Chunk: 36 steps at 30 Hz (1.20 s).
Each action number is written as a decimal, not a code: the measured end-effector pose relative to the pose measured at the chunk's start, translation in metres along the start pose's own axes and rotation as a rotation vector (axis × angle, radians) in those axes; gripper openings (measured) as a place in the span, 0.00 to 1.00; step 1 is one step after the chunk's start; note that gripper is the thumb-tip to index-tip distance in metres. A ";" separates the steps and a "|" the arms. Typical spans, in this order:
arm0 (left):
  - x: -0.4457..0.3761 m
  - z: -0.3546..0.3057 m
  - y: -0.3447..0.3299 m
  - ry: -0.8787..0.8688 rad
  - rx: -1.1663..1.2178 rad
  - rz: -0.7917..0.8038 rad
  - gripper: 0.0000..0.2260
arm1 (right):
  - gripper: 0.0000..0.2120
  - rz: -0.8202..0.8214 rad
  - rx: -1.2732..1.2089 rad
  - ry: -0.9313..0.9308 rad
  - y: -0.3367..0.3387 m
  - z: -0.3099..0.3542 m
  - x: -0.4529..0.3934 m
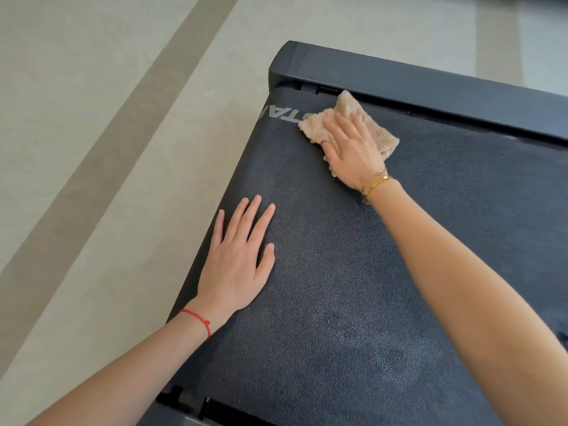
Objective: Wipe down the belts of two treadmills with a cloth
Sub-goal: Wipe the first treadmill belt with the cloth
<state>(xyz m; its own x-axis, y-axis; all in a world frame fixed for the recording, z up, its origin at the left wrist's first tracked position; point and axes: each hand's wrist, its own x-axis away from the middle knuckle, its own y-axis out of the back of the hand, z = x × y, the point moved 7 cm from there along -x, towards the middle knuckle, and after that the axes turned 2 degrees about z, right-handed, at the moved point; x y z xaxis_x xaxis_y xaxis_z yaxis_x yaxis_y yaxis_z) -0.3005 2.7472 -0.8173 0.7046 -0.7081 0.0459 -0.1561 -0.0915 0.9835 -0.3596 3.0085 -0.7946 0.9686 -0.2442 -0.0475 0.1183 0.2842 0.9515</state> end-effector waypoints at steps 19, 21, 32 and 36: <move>0.000 0.002 0.000 -0.018 -0.001 -0.033 0.27 | 0.23 -0.023 0.041 0.309 -0.006 0.039 0.078; 0.001 0.003 -0.001 -0.020 0.001 -0.038 0.27 | 0.19 -0.093 0.073 0.197 0.013 0.010 0.083; 0.001 0.003 -0.001 -0.021 0.031 -0.071 0.26 | 0.21 -0.021 -0.060 0.259 -0.012 0.078 0.213; 0.005 -0.001 -0.001 -0.065 0.037 -0.067 0.26 | 0.23 -0.075 0.085 0.336 -0.002 0.074 0.242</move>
<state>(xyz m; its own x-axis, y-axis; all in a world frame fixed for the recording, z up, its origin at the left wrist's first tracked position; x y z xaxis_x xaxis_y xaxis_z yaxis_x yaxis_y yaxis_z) -0.2962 2.7448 -0.8176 0.6684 -0.7432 -0.0319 -0.1364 -0.1646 0.9769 -0.1415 2.8803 -0.7853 0.9774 0.0608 -0.2024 0.1872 0.1956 0.9626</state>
